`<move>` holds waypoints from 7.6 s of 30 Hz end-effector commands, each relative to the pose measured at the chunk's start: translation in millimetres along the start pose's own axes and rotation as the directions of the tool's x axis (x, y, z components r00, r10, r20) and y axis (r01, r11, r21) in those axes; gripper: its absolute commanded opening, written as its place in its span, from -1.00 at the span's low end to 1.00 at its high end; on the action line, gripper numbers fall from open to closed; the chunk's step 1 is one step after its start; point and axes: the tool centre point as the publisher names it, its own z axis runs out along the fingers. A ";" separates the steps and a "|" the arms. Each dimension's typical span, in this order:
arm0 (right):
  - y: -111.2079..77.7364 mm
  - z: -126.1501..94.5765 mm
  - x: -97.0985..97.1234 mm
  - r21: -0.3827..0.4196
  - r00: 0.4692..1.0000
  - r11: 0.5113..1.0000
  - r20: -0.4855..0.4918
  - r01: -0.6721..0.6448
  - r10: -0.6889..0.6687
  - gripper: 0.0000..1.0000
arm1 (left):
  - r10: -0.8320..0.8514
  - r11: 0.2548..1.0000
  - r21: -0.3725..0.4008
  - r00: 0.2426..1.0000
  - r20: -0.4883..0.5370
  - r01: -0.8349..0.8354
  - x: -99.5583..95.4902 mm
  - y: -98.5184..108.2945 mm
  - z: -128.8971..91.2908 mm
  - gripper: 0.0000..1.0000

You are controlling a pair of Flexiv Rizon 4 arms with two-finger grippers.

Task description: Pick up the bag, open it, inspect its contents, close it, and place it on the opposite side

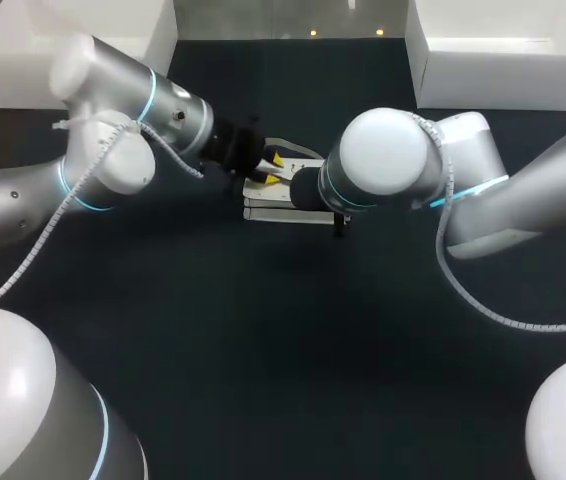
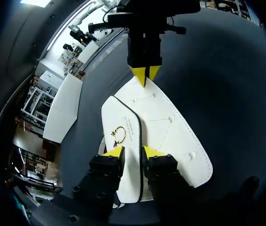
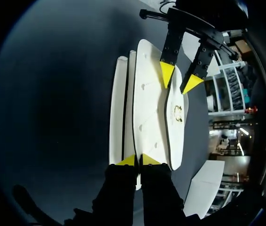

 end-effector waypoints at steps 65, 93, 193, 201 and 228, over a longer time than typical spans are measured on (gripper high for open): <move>1.0 1.4 1.8 0.001 1.000 1.000 0.004 0.000 0.000 -1.00 | -0.378 0.925 -0.030 0.926 0.003 0.378 -52.7 38.5 26.5 0.32; 1.0 1.4 1.8 0.001 1.000 1.000 0.004 0.000 0.000 -1.00 | -0.489 0.871 -0.077 0.872 -0.031 0.485 -57.0 56.5 37.8 -0.79; 41.0 -35.2 -82.5 -0.033 0.998 0.998 0.024 0.051 -0.050 -1.00 | -0.630 0.774 0.010 0.772 -0.087 0.633 -77.9 -15.8 -95.6 -1.00; 45.8 -33.5 -75.8 -0.044 0.999 0.998 0.010 0.052 -0.051 -1.00 | -0.631 0.769 0.035 0.768 -0.110 0.638 -78.1 -19.6 -94.7 -1.00; 40.4 -3.7 -71.4 -0.011 0.994 0.997 -0.074 0.073 -0.074 -0.61 | -0.591 0.780 0.099 0.779 -0.210 0.618 -75.7 -28.9 -99.0 -1.00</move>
